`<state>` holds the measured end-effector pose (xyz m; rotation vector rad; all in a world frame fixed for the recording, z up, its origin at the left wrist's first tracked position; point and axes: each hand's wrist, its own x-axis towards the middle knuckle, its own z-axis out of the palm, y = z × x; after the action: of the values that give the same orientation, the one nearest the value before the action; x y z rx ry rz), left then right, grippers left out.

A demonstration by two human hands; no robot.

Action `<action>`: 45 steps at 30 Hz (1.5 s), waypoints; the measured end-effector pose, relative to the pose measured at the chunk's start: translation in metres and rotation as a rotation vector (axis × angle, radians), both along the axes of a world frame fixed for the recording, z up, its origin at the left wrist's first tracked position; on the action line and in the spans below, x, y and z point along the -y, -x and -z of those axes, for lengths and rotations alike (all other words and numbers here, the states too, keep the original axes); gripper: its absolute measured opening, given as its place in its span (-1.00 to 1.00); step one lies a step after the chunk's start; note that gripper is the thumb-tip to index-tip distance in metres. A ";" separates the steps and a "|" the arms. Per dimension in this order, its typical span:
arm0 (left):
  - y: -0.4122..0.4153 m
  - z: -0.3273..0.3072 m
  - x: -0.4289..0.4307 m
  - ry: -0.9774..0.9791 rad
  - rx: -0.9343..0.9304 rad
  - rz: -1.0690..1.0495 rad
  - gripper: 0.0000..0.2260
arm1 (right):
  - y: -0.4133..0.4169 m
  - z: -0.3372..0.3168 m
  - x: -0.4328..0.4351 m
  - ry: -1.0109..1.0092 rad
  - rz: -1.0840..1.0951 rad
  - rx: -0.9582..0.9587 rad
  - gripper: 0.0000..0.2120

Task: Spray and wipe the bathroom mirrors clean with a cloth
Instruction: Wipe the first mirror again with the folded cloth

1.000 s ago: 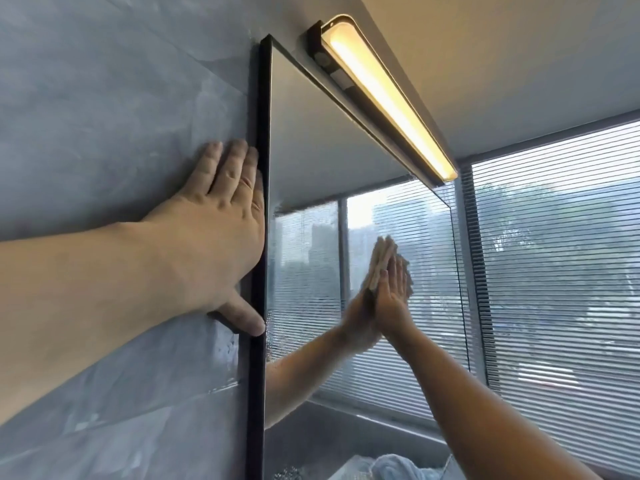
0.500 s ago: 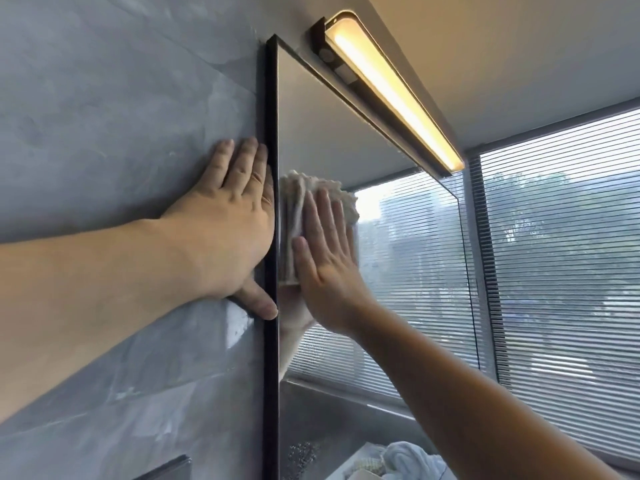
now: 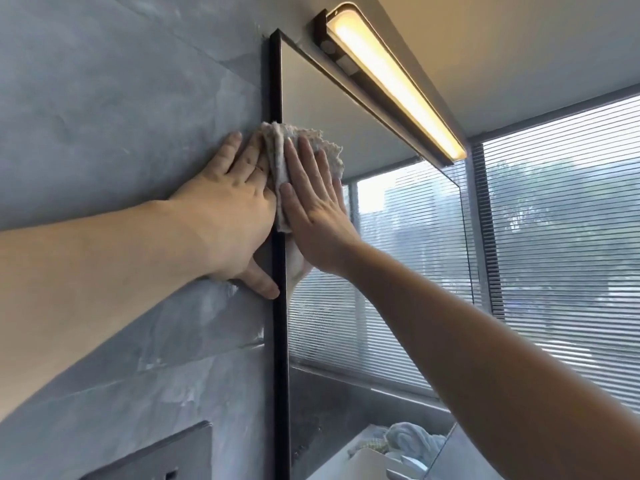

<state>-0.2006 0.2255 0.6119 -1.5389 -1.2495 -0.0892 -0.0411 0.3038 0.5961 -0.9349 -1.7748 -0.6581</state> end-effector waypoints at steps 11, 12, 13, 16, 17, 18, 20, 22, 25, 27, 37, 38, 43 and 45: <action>-0.005 0.007 0.006 -0.012 0.038 0.015 0.44 | 0.002 0.094 0.009 0.080 0.023 -0.008 -0.49; -0.005 0.010 0.005 -0.011 0.047 0.018 0.45 | 0.002 0.107 0.012 0.095 0.027 -0.005 -0.48; -0.006 0.014 0.005 -0.011 0.056 0.023 0.47 | 0.002 0.120 0.014 0.112 0.034 -0.002 -0.47; -0.010 0.033 0.004 -0.015 0.086 0.029 0.47 | 0.005 0.163 0.022 0.165 0.061 0.007 -0.45; -0.012 0.042 0.004 -0.012 0.098 0.023 0.46 | 0.005 0.177 0.024 0.182 0.065 0.008 -0.45; -0.016 0.051 0.003 -0.012 0.108 0.014 0.44 | 0.006 0.192 0.026 0.200 0.070 0.006 -0.45; -0.022 0.069 0.001 -0.016 0.128 -0.004 0.44 | 0.008 0.221 0.029 0.239 0.072 -0.022 -0.44; -0.026 0.082 0.001 -0.024 0.159 -0.008 0.48 | 0.013 0.250 0.032 0.277 0.059 -0.077 -0.44; -0.025 0.087 0.005 -0.037 0.174 -0.021 0.55 | 0.020 0.292 0.034 0.333 0.023 -0.180 -0.45; -0.027 0.089 0.007 -0.028 0.163 -0.035 0.55 | 0.027 0.319 0.036 0.376 0.020 -0.273 -0.46; -0.026 0.108 0.007 -0.010 0.139 -0.073 0.59 | 0.048 0.420 0.036 0.425 0.042 -0.502 -0.44; -0.027 0.108 0.007 -0.014 0.138 -0.072 0.59 | 0.047 0.421 0.034 0.415 0.046 -0.496 -0.43; -0.026 0.108 0.006 -0.018 0.135 -0.066 0.58 | 0.041 0.422 0.030 0.372 0.052 -0.469 -0.43; -0.026 0.108 0.006 -0.016 0.133 -0.072 0.57 | 0.037 0.424 0.030 0.356 0.048 -0.456 -0.43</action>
<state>-0.1749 0.2192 0.5039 -1.4917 -1.4044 -0.1561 -0.0785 0.2738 0.1724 -1.2576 -1.4801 -0.1333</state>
